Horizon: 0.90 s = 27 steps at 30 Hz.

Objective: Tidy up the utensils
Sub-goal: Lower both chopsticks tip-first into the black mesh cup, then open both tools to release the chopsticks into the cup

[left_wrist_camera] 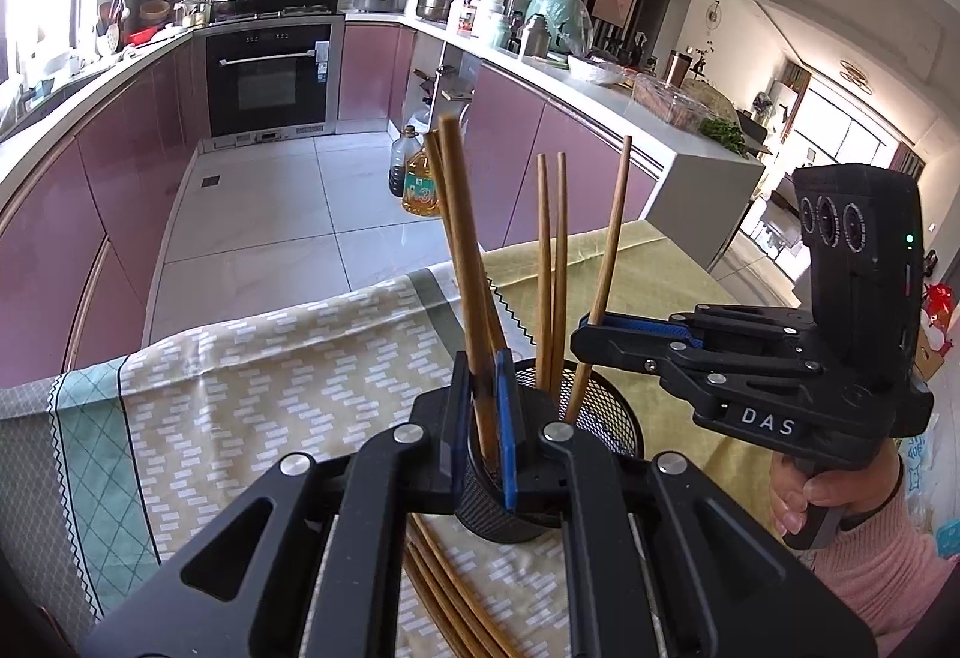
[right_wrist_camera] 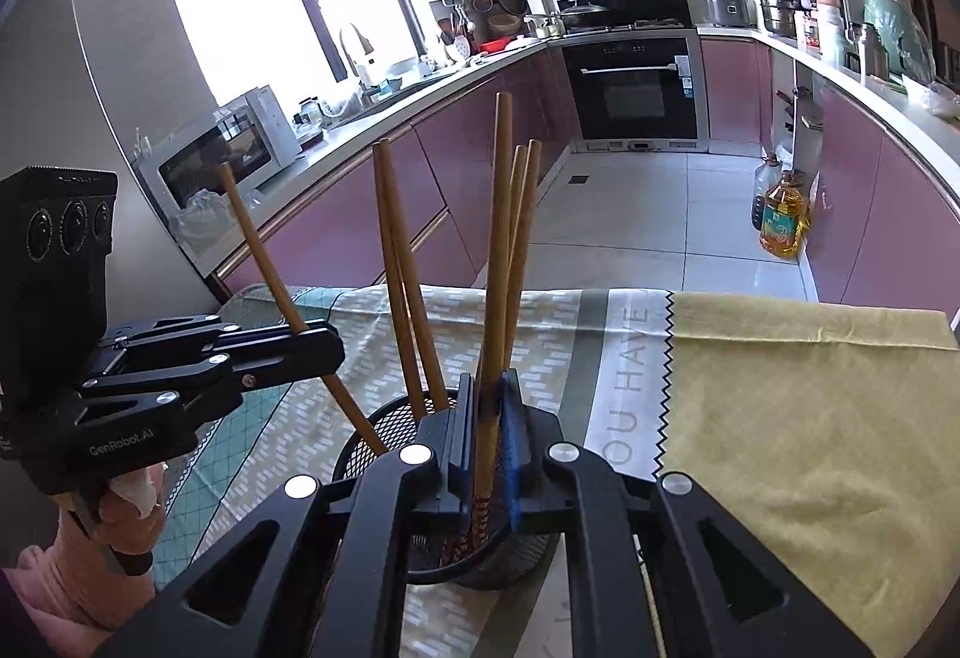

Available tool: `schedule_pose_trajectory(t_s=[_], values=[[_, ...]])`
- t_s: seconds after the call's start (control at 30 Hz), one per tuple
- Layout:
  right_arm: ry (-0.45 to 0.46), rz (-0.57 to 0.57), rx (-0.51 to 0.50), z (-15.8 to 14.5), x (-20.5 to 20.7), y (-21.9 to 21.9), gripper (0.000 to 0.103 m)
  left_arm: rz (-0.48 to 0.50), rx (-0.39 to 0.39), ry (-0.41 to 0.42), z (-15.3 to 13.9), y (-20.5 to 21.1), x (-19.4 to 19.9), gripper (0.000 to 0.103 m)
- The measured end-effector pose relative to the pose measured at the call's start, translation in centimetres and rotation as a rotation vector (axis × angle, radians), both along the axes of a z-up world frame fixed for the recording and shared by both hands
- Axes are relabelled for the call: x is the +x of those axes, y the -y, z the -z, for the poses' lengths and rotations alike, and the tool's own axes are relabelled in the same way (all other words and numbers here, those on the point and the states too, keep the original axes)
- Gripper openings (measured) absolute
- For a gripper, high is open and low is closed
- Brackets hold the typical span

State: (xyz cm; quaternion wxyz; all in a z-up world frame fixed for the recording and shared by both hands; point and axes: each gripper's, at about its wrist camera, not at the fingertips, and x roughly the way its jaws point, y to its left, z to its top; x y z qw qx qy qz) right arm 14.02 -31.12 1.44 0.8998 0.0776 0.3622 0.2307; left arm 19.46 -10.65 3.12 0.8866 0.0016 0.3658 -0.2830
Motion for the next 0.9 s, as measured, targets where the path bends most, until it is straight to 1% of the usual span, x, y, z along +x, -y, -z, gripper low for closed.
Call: schedule_pose_trajectory(t_s=[0.03,0.1,0.17,0.3,0.47,0.57,0.6,0.63,0.67,0.73,0.77,0.83,0.87,0.9], values=[[0.0,0.002,0.003,0.0,0.0,0.1,0.009,-0.007,0.003,-0.003,0.2,0.0,0.2,0.008],[0.002,0.006,0.013,0.1,0.0,0.2,0.014,-0.01,-0.003,-0.006,0.6,-0.2,0.1,0.008],[0.004,0.012,0.015,0.1,0.1,0.2,0.014,-0.02,-0.009,-0.008,0.7,-0.3,0.2,0.01],[0.013,0.013,0.023,0.0,0.2,0.3,0.014,-0.026,-0.028,-0.013,1.0,-0.7,0.2,0.01],[0.033,0.024,0.027,-0.1,-0.4,0.4,0.015,-0.047,-0.039,0.005,1.5,-1.6,-0.6,0.017],[0.06,0.027,0.031,-0.7,-1.4,0.5,0.019,-0.06,-0.039,0.032,1.3,-2.3,-1.6,0.022],[0.074,0.025,0.035,-0.9,-1.9,0.6,0.021,-0.067,-0.037,0.048,1.3,-2.6,-2.1,0.025],[0.085,0.023,0.039,-1.2,-2.3,0.6,0.022,-0.075,-0.036,0.063,1.1,-3.0,-2.6,0.03],[0.1,0.018,0.044,-1.6,-2.9,0.6,0.024,-0.086,-0.034,0.076,1.0,-3.3,-3.1,0.033],[0.131,0.003,0.05,-2.2,-4.2,0.5,0.028,-0.102,-0.027,0.109,0.9,-4.0,-4.3,0.045],[0.149,-0.008,0.049,-2.4,-4.9,0.4,0.03,-0.108,-0.023,0.123,0.9,-4.3,-4.9,0.048],[0.173,-0.035,0.044,-2.7,-6.4,0.0,0.035,-0.13,-0.006,0.15,0.9,-5.0,-6.2,0.062],[0.179,-0.05,0.038,-2.7,-7.1,-0.3,0.041,-0.14,0.006,0.163,1.2,-5.4,-6.8,0.064],[0.182,-0.066,0.031,-2.5,-7.7,-0.7,0.043,-0.149,0.017,0.169,1.4,-5.7,-7.4,0.066]])
